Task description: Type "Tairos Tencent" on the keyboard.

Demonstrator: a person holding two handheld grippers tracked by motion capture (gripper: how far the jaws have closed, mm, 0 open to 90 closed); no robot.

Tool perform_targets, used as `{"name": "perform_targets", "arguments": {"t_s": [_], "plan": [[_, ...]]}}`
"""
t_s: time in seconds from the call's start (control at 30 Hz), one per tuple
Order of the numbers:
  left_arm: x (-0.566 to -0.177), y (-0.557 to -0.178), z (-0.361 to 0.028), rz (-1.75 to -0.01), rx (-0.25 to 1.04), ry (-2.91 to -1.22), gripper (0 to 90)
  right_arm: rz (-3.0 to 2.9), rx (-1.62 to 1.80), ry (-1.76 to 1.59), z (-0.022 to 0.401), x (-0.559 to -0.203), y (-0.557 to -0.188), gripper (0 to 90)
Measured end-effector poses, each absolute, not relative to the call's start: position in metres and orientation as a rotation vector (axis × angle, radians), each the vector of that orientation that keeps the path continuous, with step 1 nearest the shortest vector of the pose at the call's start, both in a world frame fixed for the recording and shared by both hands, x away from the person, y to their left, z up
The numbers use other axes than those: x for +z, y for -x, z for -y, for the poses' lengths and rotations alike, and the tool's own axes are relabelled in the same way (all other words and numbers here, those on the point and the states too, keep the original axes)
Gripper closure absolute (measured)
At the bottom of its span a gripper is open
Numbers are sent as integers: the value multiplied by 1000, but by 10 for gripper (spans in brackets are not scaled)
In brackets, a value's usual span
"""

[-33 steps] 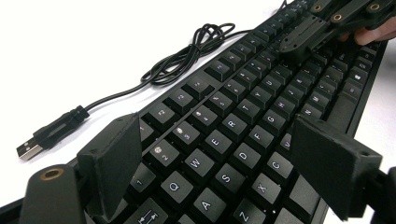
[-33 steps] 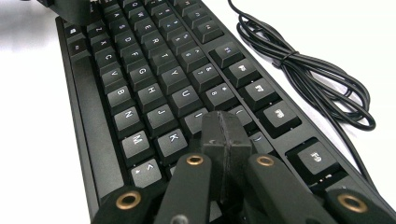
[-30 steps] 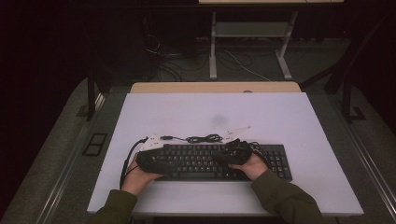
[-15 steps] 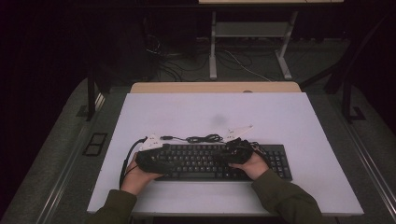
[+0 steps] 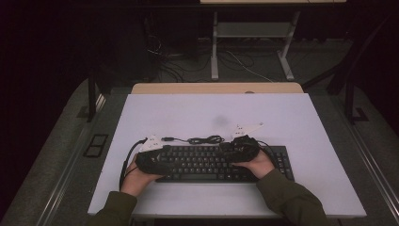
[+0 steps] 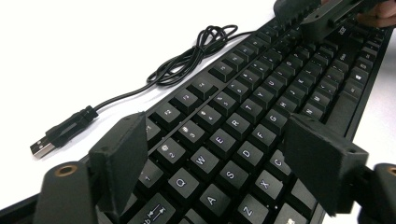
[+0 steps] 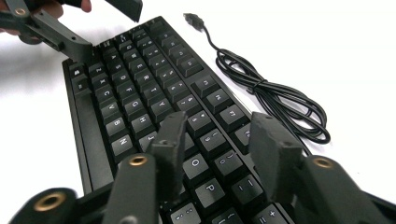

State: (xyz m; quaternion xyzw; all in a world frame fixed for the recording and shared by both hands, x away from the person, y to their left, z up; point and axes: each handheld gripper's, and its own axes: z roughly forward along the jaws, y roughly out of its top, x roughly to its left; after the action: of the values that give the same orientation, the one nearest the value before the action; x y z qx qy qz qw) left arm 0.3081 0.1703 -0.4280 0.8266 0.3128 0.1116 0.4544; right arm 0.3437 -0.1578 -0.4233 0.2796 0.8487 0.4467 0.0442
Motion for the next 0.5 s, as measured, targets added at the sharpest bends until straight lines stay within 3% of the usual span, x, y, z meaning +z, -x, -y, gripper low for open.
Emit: {"name": "perform_targets", "arguments": {"t_s": [0.23,0.5], "plan": [[-428,-308,-173,-776,254,-2038,319,-2581,1398,-883,160,-424,-345,432],[-428,-308,-174,-768,239,-2051,479,-2577,1400,-886,160,-425,-345,406]]}}
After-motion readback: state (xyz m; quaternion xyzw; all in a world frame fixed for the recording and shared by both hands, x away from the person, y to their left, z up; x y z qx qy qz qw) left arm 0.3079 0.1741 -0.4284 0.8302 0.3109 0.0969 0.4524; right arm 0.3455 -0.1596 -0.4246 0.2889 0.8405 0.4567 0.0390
